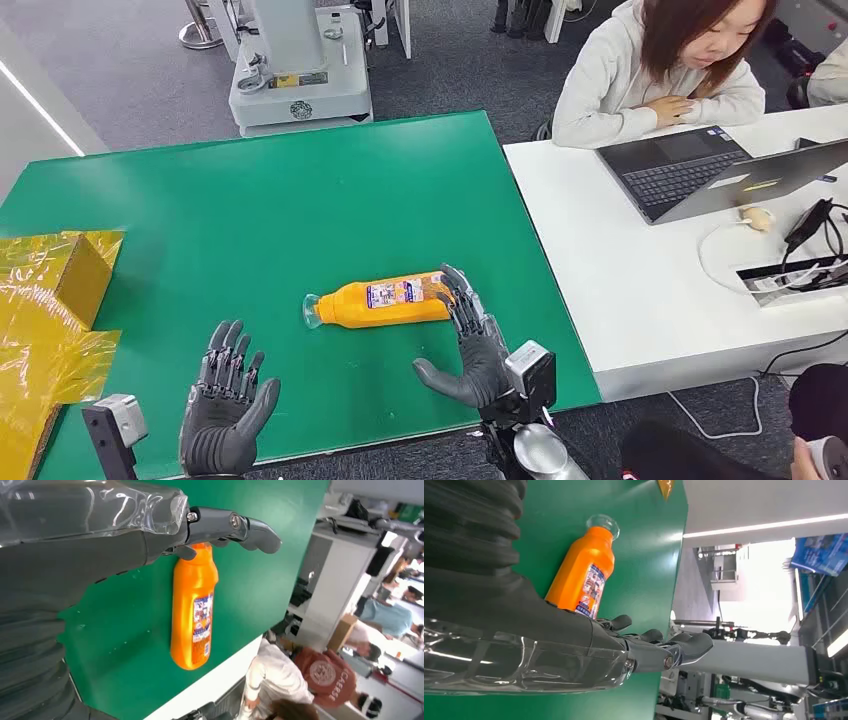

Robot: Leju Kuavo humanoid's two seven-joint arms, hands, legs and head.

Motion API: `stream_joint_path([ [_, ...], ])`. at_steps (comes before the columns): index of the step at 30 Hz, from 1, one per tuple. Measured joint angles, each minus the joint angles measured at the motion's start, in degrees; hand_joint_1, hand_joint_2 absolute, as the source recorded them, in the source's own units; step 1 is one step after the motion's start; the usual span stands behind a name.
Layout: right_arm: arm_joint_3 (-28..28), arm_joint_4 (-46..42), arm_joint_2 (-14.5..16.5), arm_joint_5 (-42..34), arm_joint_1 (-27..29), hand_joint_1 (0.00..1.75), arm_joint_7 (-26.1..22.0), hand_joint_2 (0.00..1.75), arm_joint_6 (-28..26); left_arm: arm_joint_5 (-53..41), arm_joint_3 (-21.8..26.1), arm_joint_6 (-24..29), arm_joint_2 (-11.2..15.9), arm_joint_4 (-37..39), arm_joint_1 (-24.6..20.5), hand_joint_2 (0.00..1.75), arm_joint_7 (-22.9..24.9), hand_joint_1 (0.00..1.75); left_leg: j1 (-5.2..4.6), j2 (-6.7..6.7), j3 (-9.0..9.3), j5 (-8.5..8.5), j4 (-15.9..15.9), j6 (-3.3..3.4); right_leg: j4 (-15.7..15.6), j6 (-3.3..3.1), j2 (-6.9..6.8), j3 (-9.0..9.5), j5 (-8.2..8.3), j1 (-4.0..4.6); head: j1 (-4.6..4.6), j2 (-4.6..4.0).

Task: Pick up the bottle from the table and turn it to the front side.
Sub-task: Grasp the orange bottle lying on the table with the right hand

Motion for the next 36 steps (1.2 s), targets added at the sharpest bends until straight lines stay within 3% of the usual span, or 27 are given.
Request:
stream_joint_path([
  [5, -0.69, -0.16, -0.24, 1.92, 0.63, 0.00, 0.13, 1.75, -1.29, 0.06, -0.59, -1.38, -0.14, 2.79, -2.38, 1.75, -0.60, 0.00, -0.01, 0.02, 0.01, 0.00, 0.01, 0.00, 0.00, 0.00, 0.02, -0.01, 0.00, 0.00, -0.01, 0.00],
  [8, -1.44, -0.42, -0.89, 6.72, -0.02, 0.00, 2.10, 1.75, -2.62, 0.15, -1.59, -2.62, -0.57, 6.23, -5.46, 1.75, -1.15, 0.00, -0.01, 0.02, 0.00, 0.01, 0.01, 0.00, 0.00, -0.01, 0.02, 0.02, 0.04, -0.01, -0.01, 0.00],
  [14, -3.40, 0.35, -3.14, 20.56, -5.80, 0.00, 8.14, 1.75, -3.51, -0.80, -3.42, -5.18, -2.42, 11.30, -10.75, 1.75, -1.25, 0.00, -0.02, 0.07, 0.01, 0.09, 0.05, 0.00, 0.00, 0.00, 0.05, 0.02, 0.14, -0.01, 0.01, 0.00],
  [18, -3.34, 2.27, -5.47, 24.39, -10.45, 0.00, 10.57, 1.75, -2.65, -1.11, -4.33, -6.24, -3.11, 13.23, -12.46, 1.75, -1.12, 0.00, -0.02, 0.07, 0.01, 0.10, 0.07, 0.01, 0.00, 0.00, 0.06, 0.02, 0.17, -0.02, 0.00, 0.00],
  [23, -0.24, 8.78, -8.28, 28.35, -18.79, 0.00, 14.61, 1.75, 2.48, -0.92, -5.14, -7.24, -3.13, 15.32, -13.62, 1.75, -1.52, 0.00, -0.01, 0.12, 0.00, 0.11, 0.07, -0.02, 0.04, -0.05, 0.13, 0.00, 0.20, -0.01, 0.01, 0.00],
  [30, 9.84, 24.97, -9.35, 28.62, -36.65, 0.00, 20.93, 1.75, 15.74, -0.24, -6.03, -8.52, -2.87, 17.53, -15.59, 1.75, -2.00, 0.00, 0.00, 0.09, 0.01, 0.30, 0.08, -0.06, 0.12, -0.10, 0.11, -0.05, 0.27, -0.01, -0.01, 0.00],
  [36, 15.65, 32.00, -10.42, 27.86, -44.12, 0.00, 23.00, 1.75, 18.89, -0.13, -6.80, -8.69, -2.48, 18.77, -16.02, 1.75, -2.06, 0.00, -0.01, 0.07, -0.01, 0.30, 0.07, -0.07, 0.13, -0.10, 0.08, -0.06, 0.27, -0.01, 0.00, 0.00],
])
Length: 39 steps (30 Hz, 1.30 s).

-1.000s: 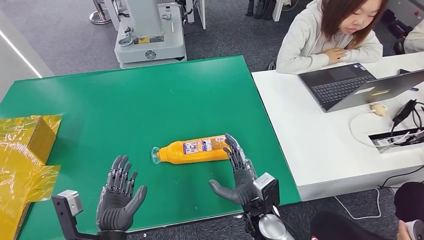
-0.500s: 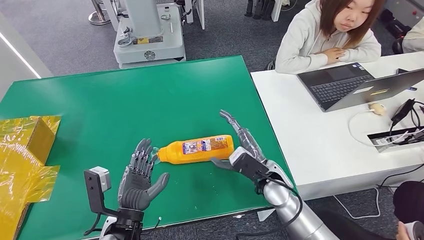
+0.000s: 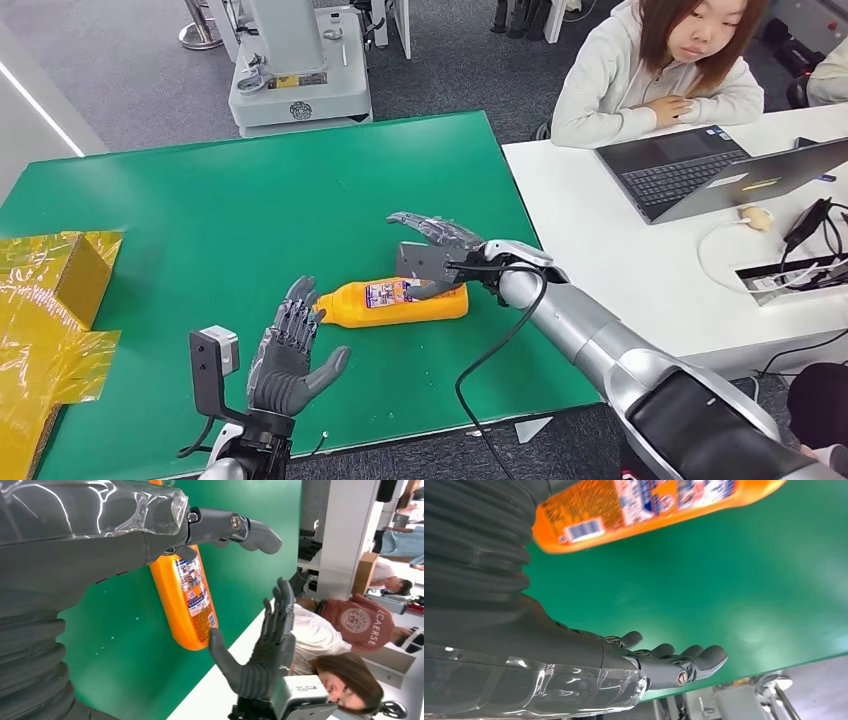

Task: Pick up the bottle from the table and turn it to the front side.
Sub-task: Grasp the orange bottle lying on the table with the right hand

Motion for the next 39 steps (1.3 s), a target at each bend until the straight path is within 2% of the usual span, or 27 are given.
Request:
stream_joint_path([
  [3, 2.04, 2.08, -0.39, -0.23, -2.30, 0.00, 1.50, 1.75, 2.16, 0.11, -0.29, 0.07, 0.27, 0.43, -0.09, 1.75, -0.04, 0.00, -0.01, 0.02, -0.02, -0.01, 0.00, 0.00, 0.00, 0.00, 0.03, -0.02, 0.00, 0.00, 0.01, 0.00],
  [10, 9.01, 7.33, -0.49, -2.49, -9.97, 0.00, 5.21, 1.75, 11.83, 0.76, -1.16, 0.53, 0.90, 0.84, -0.31, 1.75, 0.05, 0.00, 0.00, 0.02, -0.03, 0.01, 0.00, 0.00, 0.01, 0.00, 0.02, -0.04, 0.01, 0.00, 0.00, 0.00],
  [15, 12.76, 9.69, -0.06, -4.84, -13.05, 0.00, 5.67, 1.75, 13.72, 0.95, -1.67, 1.16, 1.10, 0.81, -0.33, 1.75, 0.57, 0.00, 0.00, 0.01, -0.03, 0.01, 0.00, -0.01, 0.03, 0.00, 0.01, -0.03, 0.01, 0.00, 0.00, 0.00],
  [25, 18.55, 12.57, 0.67, -8.19, -12.99, 0.00, 3.58, 1.75, 13.25, 0.54, -1.68, 2.11, 1.56, 0.07, 1.12, 1.75, 1.21, 0.00, 0.00, 0.00, -0.05, 0.01, -0.01, -0.01, 0.02, 0.01, 0.00, -0.04, 0.01, 0.00, -0.01, 0.00],
  [34, 20.36, 13.74, 0.80, -9.72, -11.15, 0.00, 2.19, 1.75, 12.80, 0.06, -1.68, 2.05, 1.55, -0.81, 2.17, 1.75, 1.25, 0.00, 0.00, 0.00, -0.05, 0.01, 0.00, -0.01, 0.02, 0.00, -0.01, -0.04, 0.01, 0.00, -0.01, 0.00],
  [39, 21.35, 14.26, 0.80, -9.38, -11.13, 0.00, 2.22, 1.75, 14.79, -0.07, -1.68, 1.92, 1.55, -0.94, 2.48, 1.75, 1.25, 0.00, 0.00, -0.01, -0.05, 0.01, -0.01, -0.01, 0.02, 0.00, -0.02, -0.04, 0.01, 0.00, 0.00, 0.00],
])
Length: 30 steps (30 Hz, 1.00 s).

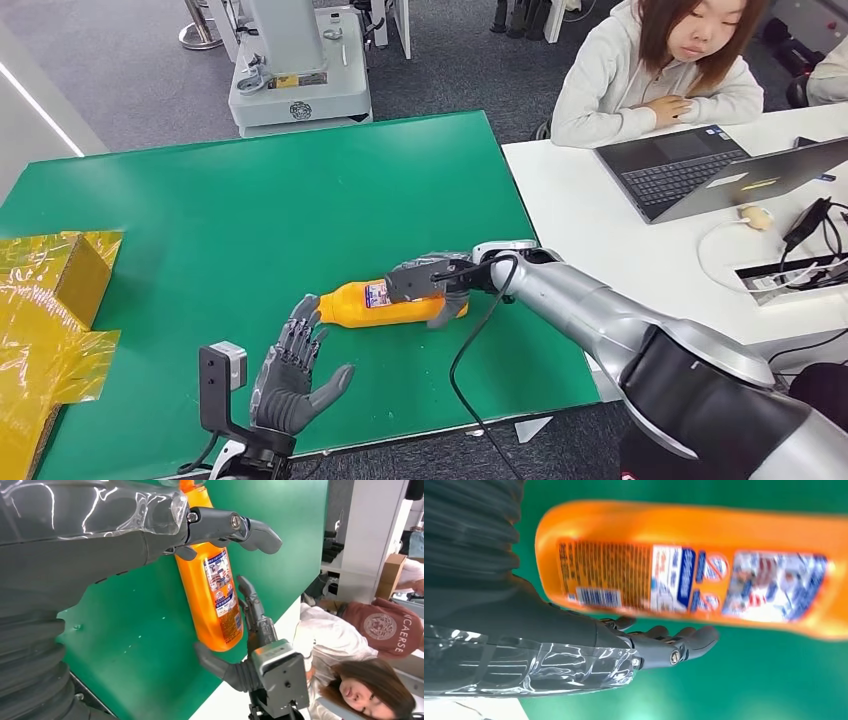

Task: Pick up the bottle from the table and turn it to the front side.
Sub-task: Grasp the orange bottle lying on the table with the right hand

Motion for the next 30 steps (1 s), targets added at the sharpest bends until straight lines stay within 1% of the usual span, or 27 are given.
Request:
stream_joint_path([
  [5, 1.93, 0.87, 0.00, 1.90, -0.08, 0.00, 0.16, 1.75, 0.24, -0.25, 0.07, -0.22, -0.02, -0.76, 1.05, 1.75, 0.13, 0.00, 0.00, 0.00, 0.00, 0.00, 0.00, 0.00, 0.00, 0.00, 0.00, 0.00, 0.00, 0.00, 0.00, 0.00],
  [12, 8.11, 0.50, -0.21, 12.88, -0.14, 0.00, 3.22, 1.75, -7.04, -0.62, 0.44, -0.26, -0.39, -2.25, 3.31, 1.75, 0.39, 0.00, 0.00, 0.01, 0.00, 0.00, 0.00, 0.00, -0.01, 0.00, 0.01, 0.00, 0.00, 0.00, -0.01, 0.00],
  [15, 10.05, -0.03, -0.36, 15.02, -0.39, 0.00, 4.17, 1.75, -7.46, -0.81, 0.72, -0.26, -0.61, -2.57, 3.66, 1.75, 0.57, 0.00, 0.00, 0.01, 0.01, 0.00, 0.00, 0.00, -0.01, 0.00, 0.01, 0.01, 0.00, 0.00, -0.01, 0.00],
  [16, 10.75, -0.14, -0.37, 15.93, -0.57, 0.03, 4.48, 1.75, -7.39, -0.90, 0.86, -0.26, -0.71, -2.62, 3.68, 1.75, 0.58, 0.00, 0.00, 0.01, 0.01, 0.00, 0.00, 0.00, 0.00, 0.00, 0.01, 0.01, 0.00, 0.00, -0.01, 0.00],
  [18, 12.38, -0.23, -0.28, 17.73, -1.02, 0.19, 5.08, 1.75, -7.38, -1.06, 1.22, -0.27, -0.96, -2.64, 3.63, 1.75, 0.62, 0.00, 0.00, 0.01, 0.01, 0.00, 0.00, 0.00, 0.00, 0.00, 0.00, 0.01, 0.00, 0.00, -0.01, 0.00],
  [19, 13.09, -0.24, -0.21, 18.46, -1.23, 0.48, 5.30, 1.75, -7.55, -1.16, 1.41, -0.28, -1.11, -2.64, 3.60, 1.75, 0.64, 0.00, 0.00, 0.01, 0.01, 0.00, 0.00, 0.00, 0.00, 0.00, 0.00, 0.01, 0.00, 0.00, -0.01, 0.00],
  [20, 13.70, -0.24, -0.08, 19.07, -1.37, 0.83, 5.56, 1.75, -7.86, -1.26, 1.56, -0.31, -1.24, -2.64, 3.56, 1.75, 0.68, 0.00, 0.00, 0.01, 0.02, 0.01, 0.00, -0.01, 0.00, 0.00, 0.01, 0.02, 0.00, 0.00, 0.00, 0.00],
  [21, 14.19, -0.23, 0.10, 19.58, -1.45, 1.13, 5.81, 1.75, -8.26, -1.35, 1.70, -0.36, -1.35, -2.64, 3.50, 1.75, 0.71, 0.00, 0.00, 0.01, 0.03, 0.01, 0.00, -0.01, 0.00, 0.00, 0.01, 0.02, 0.00, 0.00, 0.00, 0.00],
  [22, 14.55, -0.20, 0.30, 20.01, -1.48, 1.49, 6.07, 1.75, -8.71, -1.43, 1.83, -0.41, -1.45, -2.64, 3.41, 1.75, 0.74, 0.00, 0.00, 0.01, 0.04, 0.01, 0.00, -0.02, 0.00, 0.00, 0.01, 0.02, 0.00, 0.00, 0.00, 0.00],
  [23, 14.85, -0.16, 0.54, 20.30, -1.49, 1.64, 6.29, 1.75, -9.08, -1.47, 1.93, -0.49, -1.52, -2.63, 3.28, 1.75, 0.78, 0.00, 0.00, 0.01, 0.04, 0.02, 0.00, -0.02, 0.00, 0.00, 0.01, 0.02, 0.01, 0.00, 0.00, 0.00],
  [25, 15.23, -0.04, 0.95, 20.42, -1.55, 1.75, 6.43, 1.75, -9.60, -1.50, 2.10, -0.66, -1.63, -2.60, 2.93, 1.75, 0.80, 0.00, 0.00, 0.01, 0.05, 0.02, 0.00, -0.03, 0.01, -0.01, 0.02, 0.03, 0.01, 0.00, -0.01, 0.00],
  [30, 15.60, 0.41, 1.49, 19.40, -1.63, 1.75, 5.50, 1.75, -11.03, -1.44, 2.66, -1.00, -1.66, -2.50, 2.57, 1.75, 0.81, 0.00, 0.00, 0.02, 0.06, 0.03, 0.00, -0.03, 0.01, -0.01, 0.01, 0.04, 0.01, 0.00, -0.01, 0.00],
])
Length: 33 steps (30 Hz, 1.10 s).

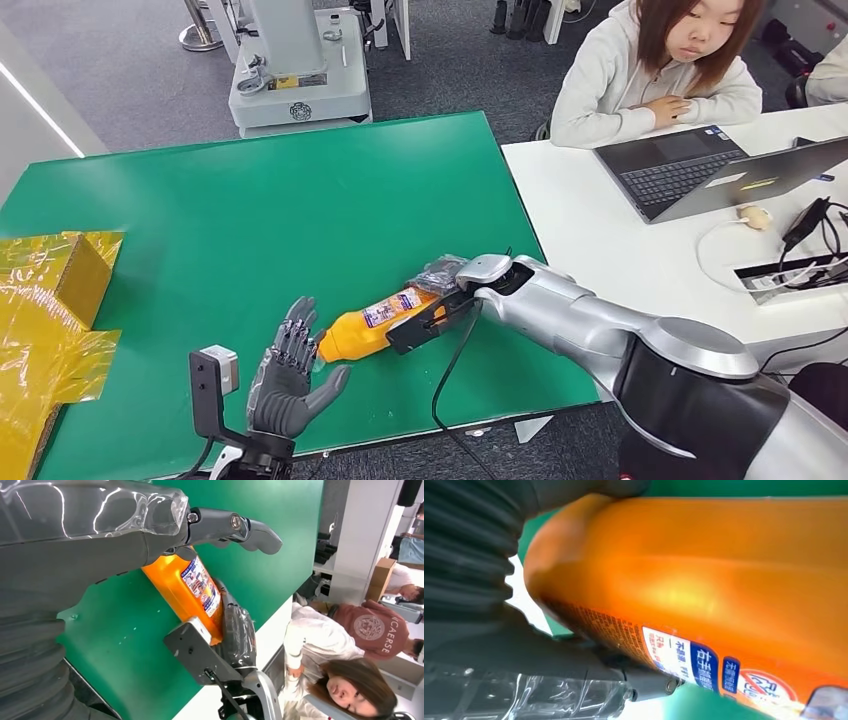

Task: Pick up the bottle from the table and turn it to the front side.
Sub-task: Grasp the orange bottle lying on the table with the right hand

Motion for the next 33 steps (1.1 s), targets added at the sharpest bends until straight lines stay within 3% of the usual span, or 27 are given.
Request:
stream_joint_path([
  [8, -0.66, 0.44, 0.28, -3.20, 0.52, 1.75, -1.33, 1.75, -1.39, 0.16, 0.22, -0.26, 0.02, 0.33, -0.25, 1.75, -0.12, 0.00, 0.00, 0.00, 0.00, 0.00, 0.00, 0.00, 0.00, 0.00, 0.00, 0.00, 0.00, 0.00, 0.01, 0.00],
  [15, -10.70, 0.00, -0.45, -22.71, 7.32, 1.75, -7.65, 1.75, -2.04, -0.02, 0.22, 1.19, 0.15, -0.34, 1.16, 1.75, -0.10, 0.00, 0.00, -0.04, -0.01, -0.01, 0.00, 0.00, -0.02, 0.01, -0.03, -0.01, -0.01, 0.00, 0.00, 0.00],
  [19, -16.30, -2.20, -2.82, -28.24, 11.65, 1.75, -9.35, 1.75, -2.50, -0.28, 0.22, 2.34, 0.41, -1.59, 3.04, 1.75, -0.13, 0.00, -0.01, -0.11, -0.04, -0.02, 0.00, 0.00, -0.03, 0.02, -0.09, -0.02, -0.03, 0.00, 0.01, 0.00],
  [22, -19.77, -3.38, -4.50, -34.80, 13.99, 1.75, -9.47, 1.75, 0.97, -0.31, 0.21, 3.20, 0.54, -2.05, 3.52, 1.75, -0.60, 0.00, -0.01, -0.14, -0.07, -0.02, 0.00, 0.00, -0.04, 0.02, -0.12, -0.01, -0.03, 0.00, 0.01, 0.00],
  [28, -26.58, -6.63, -7.59, -55.86, 20.71, 1.75, -9.23, 1.75, 10.22, -0.18, 0.20, 5.74, 0.69, -2.11, 3.47, 1.75, -3.35, 0.00, -0.01, -0.15, -0.08, -0.02, 0.02, 0.01, -0.05, 0.03, -0.13, -0.02, -0.01, -0.01, 0.01, 0.00],
  [33, -28.51, -11.54, -9.31, -65.10, 27.11, 1.75, -9.27, 1.75, 11.12, -0.48, 0.18, 8.59, 0.95, -2.11, 3.47, 1.75, -6.04, 0.00, 0.01, -0.17, -0.10, -0.04, -0.02, 0.00, -0.04, 0.01, -0.14, -0.07, -0.03, 0.00, 0.00, 0.00],
])
